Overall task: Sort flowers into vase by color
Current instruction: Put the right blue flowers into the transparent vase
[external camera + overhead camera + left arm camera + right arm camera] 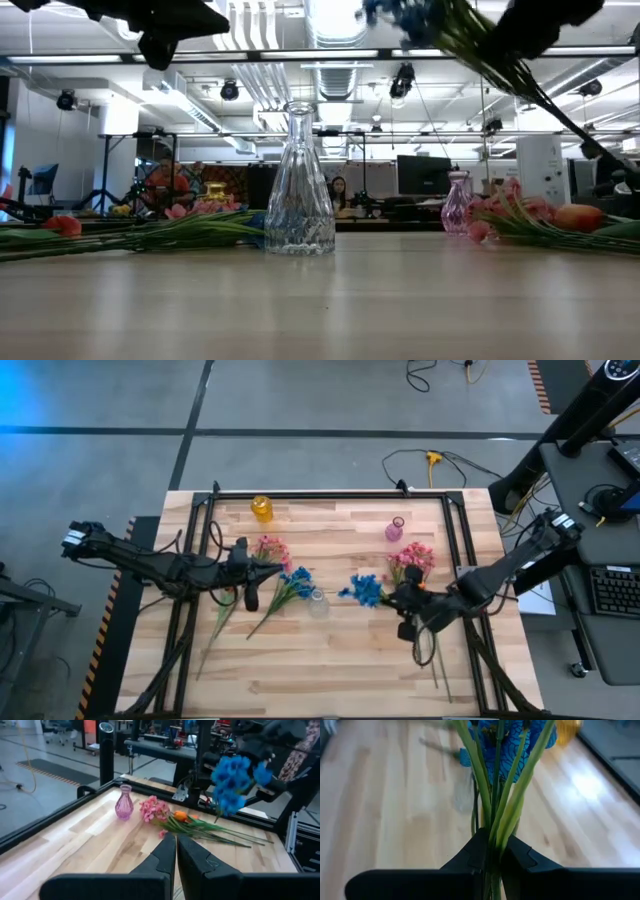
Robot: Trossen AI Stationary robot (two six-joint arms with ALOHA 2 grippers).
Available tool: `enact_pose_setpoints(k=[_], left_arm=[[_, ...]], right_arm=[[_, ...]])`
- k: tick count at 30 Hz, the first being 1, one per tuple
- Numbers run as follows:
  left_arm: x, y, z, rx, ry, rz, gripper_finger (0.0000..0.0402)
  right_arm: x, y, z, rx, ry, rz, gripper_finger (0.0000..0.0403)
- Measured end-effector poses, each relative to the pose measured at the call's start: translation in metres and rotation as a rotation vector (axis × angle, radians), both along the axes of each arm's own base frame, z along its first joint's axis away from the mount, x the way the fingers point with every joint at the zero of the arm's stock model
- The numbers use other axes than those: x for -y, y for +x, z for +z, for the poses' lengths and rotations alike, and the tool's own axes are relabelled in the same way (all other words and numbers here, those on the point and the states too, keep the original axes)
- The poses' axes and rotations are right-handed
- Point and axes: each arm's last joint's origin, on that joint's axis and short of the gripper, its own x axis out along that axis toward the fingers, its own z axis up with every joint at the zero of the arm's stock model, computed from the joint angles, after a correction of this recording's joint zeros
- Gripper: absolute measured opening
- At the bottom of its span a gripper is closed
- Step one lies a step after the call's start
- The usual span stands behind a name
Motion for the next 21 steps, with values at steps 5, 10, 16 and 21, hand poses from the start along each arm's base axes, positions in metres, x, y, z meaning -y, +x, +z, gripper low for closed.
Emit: enact_pose_setpoints(k=[5, 10, 16, 21], left_arm=[[0.004, -0.007, 0.006, 0.030, 0.014, -0.035, 0.0000], [0.010, -0.017, 0.014, 0.069, 0.030, -0.091, 0.0000], [0.015, -0.022, 0.017, 0.083, 0.045, -0.124, 0.0000], [0.016, -0.020, 0.015, 0.071, 0.050, -0.122, 0.0000]], right_arm=[[-0.003, 0.004, 0.015, 0.145, -0.027, 0.073, 0.0028], [-0.006, 0.010, 0.025, 0.278, -0.066, 0.125, 0.0028], [-0.009, 0.022, 0.037, 0.484, -0.071, 0.179, 0.0028], [-0.006, 0.041, 0.044, 0.637, -0.046, 0.252, 0.0028]])
